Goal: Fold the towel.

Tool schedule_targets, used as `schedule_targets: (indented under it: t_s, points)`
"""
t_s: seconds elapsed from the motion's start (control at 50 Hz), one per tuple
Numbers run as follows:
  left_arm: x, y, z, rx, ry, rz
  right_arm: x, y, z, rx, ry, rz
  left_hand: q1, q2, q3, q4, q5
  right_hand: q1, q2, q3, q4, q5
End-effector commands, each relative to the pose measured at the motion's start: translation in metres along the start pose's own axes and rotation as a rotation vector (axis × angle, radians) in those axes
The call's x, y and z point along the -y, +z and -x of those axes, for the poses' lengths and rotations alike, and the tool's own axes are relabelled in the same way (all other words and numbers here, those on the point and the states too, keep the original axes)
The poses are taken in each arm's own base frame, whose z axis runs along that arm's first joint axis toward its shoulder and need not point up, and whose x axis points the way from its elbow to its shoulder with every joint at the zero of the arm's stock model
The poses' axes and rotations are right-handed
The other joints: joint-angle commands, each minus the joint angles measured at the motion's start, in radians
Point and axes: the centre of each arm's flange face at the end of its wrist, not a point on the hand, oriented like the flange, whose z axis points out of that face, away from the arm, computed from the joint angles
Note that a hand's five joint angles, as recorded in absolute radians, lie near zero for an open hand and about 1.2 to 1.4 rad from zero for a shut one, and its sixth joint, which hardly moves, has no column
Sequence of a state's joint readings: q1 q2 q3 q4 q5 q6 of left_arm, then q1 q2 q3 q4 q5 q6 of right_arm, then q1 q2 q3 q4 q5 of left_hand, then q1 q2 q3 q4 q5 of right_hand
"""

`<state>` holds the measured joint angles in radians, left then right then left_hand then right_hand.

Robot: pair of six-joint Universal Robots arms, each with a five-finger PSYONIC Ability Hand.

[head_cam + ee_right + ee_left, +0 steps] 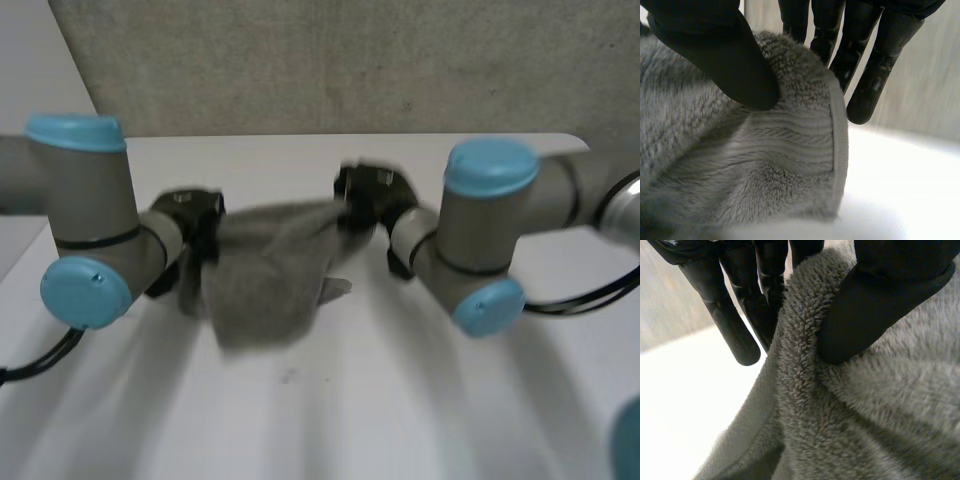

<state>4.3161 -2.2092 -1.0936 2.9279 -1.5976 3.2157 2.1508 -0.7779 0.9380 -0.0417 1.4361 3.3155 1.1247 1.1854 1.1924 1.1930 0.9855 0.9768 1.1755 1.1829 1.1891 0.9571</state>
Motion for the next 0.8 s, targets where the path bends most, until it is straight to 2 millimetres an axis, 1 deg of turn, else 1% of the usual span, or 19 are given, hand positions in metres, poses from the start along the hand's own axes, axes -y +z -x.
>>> schedule_targets:
  t_s: [0.02, 0.04, 0.08, 0.12, 0.14, 0.18, 0.2, 0.22, 0.28, 0.3, 0.32, 0.34, 0.36, 0.42, 0.46, 0.48, 0.56, 0.74, 0.8]
  points:
    - [0.111, -0.044, -0.014, 0.104, -0.113, -0.509, 0.157, -0.04, 0.027, -0.012, -0.344, -0.577, 0.272, 0.211, 0.204, 0.203, 0.236, 0.419, 0.221, 0.213, 0.207, 0.265]
    - [0.111, -0.044, -0.014, 0.104, -0.113, -0.51, 0.163, -0.045, 0.029, -0.017, -0.388, -0.611, 0.272, 0.211, 0.204, 0.203, 0.236, 0.419, 0.221, 0.213, 0.207, 0.265]
    - [0.118, -0.066, -0.025, 0.121, -0.178, -0.6, 0.162, -0.048, 0.029, -0.024, -0.421, -0.61, 0.272, 0.211, 0.204, 0.203, 0.236, 0.419, 0.221, 0.213, 0.207, 0.265]
    - [0.109, -0.07, -0.031, 0.116, -0.182, -0.589, 0.141, -0.05, 0.025, -0.044, -0.489, -0.525, 0.272, 0.211, 0.204, 0.203, 0.236, 0.419, 0.221, 0.213, 0.207, 0.265]
    - [0.109, -0.07, -0.031, 0.116, -0.182, -0.589, 0.141, -0.05, 0.025, -0.044, -0.49, -0.524, 0.272, 0.211, 0.204, 0.203, 0.236, 0.419, 0.221, 0.213, 0.207, 0.265]
    - [0.097, -0.076, -0.038, 0.104, -0.177, -0.562, 0.11, -0.053, 0.023, -0.045, -0.554, -0.39, 0.272, 0.211, 0.204, 0.203, 0.236, 0.419, 0.221, 0.213, 0.207, 0.265]
    - [0.073, -0.081, -0.047, 0.081, -0.157, -0.5, 0.11, -0.053, 0.023, -0.045, -0.555, -0.389, 0.272, 0.211, 0.204, 0.203, 0.236, 0.419, 0.221, 0.213, 0.207, 0.265]
    - [0.049, -0.084, -0.053, 0.066, -0.132, -0.43, 0.097, -0.055, 0.022, -0.044, -0.587, -0.33, 0.272, 0.211, 0.204, 0.203, 0.236, 0.419, 0.221, 0.213, 0.207, 0.265]
    - [0.031, -0.087, -0.057, 0.05, -0.113, -0.378, 0.067, -0.061, 0.014, -0.049, -0.661, -0.188, 0.272, 0.211, 0.204, 0.203, 0.236, 0.419, 0.221, 0.213, 0.207, 0.265]
    - [0.003, -0.091, -0.062, 0.033, -0.085, -0.296, 0.053, -0.064, 0.012, -0.044, -0.694, -0.121, 0.191, 0.13, 0.123, 0.122, 0.155, 0.419, 0.221, 0.213, 0.207, 0.265]
    - [0.003, -0.091, -0.062, 0.033, -0.085, -0.295, 0.037, -0.068, 0.008, -0.035, -0.731, -0.036, 0.19, 0.129, 0.122, 0.121, 0.154, 0.419, 0.221, 0.213, 0.207, 0.265]
    - [-0.02, -0.097, -0.069, 0.014, -0.059, -0.223, 0.037, -0.068, 0.008, -0.035, -0.731, -0.035, -0.014, -0.074, -0.081, -0.082, -0.049, 0.419, 0.221, 0.213, 0.207, 0.265]
    - [-0.036, -0.104, -0.074, -0.006, -0.035, -0.172, 0.023, -0.072, 0.003, -0.033, -0.766, 0.041, -0.161, -0.222, -0.229, -0.229, -0.196, 0.419, 0.221, 0.213, 0.207, 0.265]
    - [-0.049, -0.112, -0.079, -0.025, -0.009, -0.12, 0.006, -0.081, -0.013, -0.038, -0.819, 0.174, -0.268, -0.329, -0.336, -0.337, -0.304, 0.419, 0.221, 0.213, 0.207, 0.265]
    - [-0.064, -0.128, -0.081, -0.044, 0.035, -0.011, 0.001, -0.086, -0.019, -0.043, -0.835, 0.225, -0.52, -0.58, -0.587, -0.588, -0.555, 0.419, 0.221, 0.213, 0.207, 0.265]
    - [-0.064, -0.128, -0.081, -0.044, 0.035, -0.01, -0.002, -0.09, -0.025, -0.05, -0.837, 0.261, -0.521, -0.581, -0.588, -0.589, -0.556, 0.419, 0.221, 0.213, 0.207, 0.265]
    - [-0.06, -0.134, -0.075, -0.03, 0.06, 0.062, -0.013, -0.101, -0.035, -0.051, -0.817, 0.329, -0.907, -0.968, -0.975, -0.975, -0.942, 0.419, 0.221, 0.213, 0.207, 0.265]
    - [-0.017, -0.102, -0.043, 0.034, -0.016, -0.02, -0.03, -0.118, -0.039, -0.044, -0.796, 0.387, -0.902, -0.963, -0.97, -0.971, -0.938, 0.419, 0.221, 0.213, 0.207, 0.265]
    - [-0.015, -0.096, -0.042, 0.0, -0.021, -0.021, -0.038, -0.123, -0.043, -0.049, -0.791, 0.4, -0.894, -0.954, -0.961, -0.962, -0.929, 0.419, 0.221, 0.213, 0.207, 0.265]
